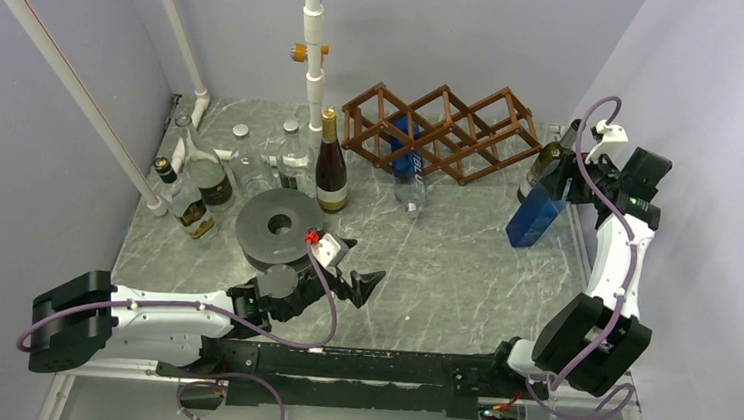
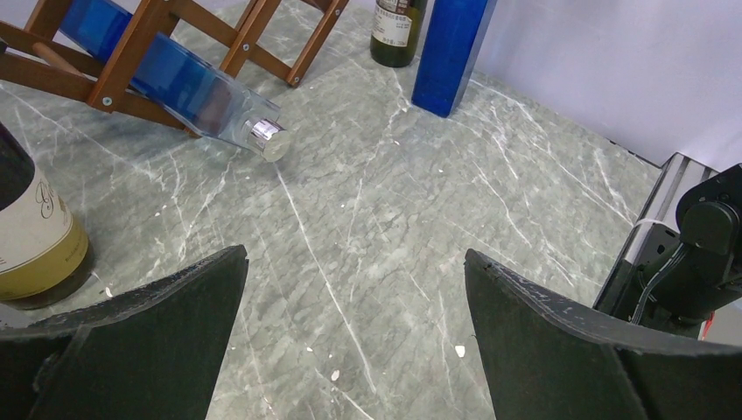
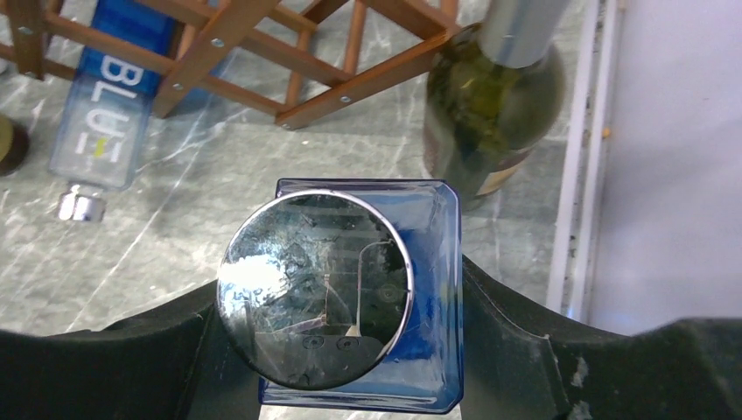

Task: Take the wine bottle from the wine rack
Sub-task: Place the wine bottle at the center of the board, then pick up the wine bottle from the wine rack.

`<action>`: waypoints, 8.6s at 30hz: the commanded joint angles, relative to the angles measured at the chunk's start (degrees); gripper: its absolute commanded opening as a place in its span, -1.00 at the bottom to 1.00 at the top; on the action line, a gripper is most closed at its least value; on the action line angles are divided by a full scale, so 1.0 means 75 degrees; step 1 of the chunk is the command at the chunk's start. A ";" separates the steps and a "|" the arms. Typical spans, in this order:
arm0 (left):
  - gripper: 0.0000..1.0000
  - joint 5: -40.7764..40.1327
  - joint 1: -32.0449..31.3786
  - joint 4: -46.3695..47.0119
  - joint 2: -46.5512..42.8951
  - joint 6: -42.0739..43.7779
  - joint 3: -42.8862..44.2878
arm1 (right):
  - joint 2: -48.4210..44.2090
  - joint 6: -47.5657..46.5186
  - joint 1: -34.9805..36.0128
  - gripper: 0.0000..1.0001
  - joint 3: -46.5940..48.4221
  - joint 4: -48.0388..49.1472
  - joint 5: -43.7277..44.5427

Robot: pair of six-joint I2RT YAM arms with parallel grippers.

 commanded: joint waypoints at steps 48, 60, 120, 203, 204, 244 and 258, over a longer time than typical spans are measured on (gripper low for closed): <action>0.99 -0.0142 -0.0030 0.0214 0.0151 -0.0260 0.0092 | 0.0657 -0.0193 -0.0203 0.62 0.1088 0.1439 0.0355; 0.98 -0.0119 -0.0024 0.0350 0.0153 -0.0301 0.0032 | 0.0244 -0.0100 -0.0219 0.83 0.1138 0.1415 0.0420; 0.98 0.1335 0.1119 0.0764 0.1806 -0.4069 0.1308 | -0.2819 -0.0930 0.0030 0.99 -0.2408 -0.1335 -0.5075; 0.95 0.1362 0.3518 -0.2998 0.7401 -0.5968 0.7449 | -0.2720 -0.0995 0.0907 0.99 -0.2479 -0.1144 -0.3943; 0.95 0.1320 0.3517 -0.3088 0.7478 -0.6013 0.7540 | -0.2716 -0.0998 0.0929 0.99 -0.2478 -0.1141 -0.3932; -0.93 0.0193 0.2933 -0.1770 0.6972 -0.6110 0.6485 | -0.2713 -0.1065 0.1204 0.99 -0.2513 -0.1085 -0.3561; -1.00 0.0124 0.2155 -0.1135 0.5131 -0.6091 0.4046 | -0.2784 -0.1077 0.1230 0.99 -0.2525 -0.1079 -0.3548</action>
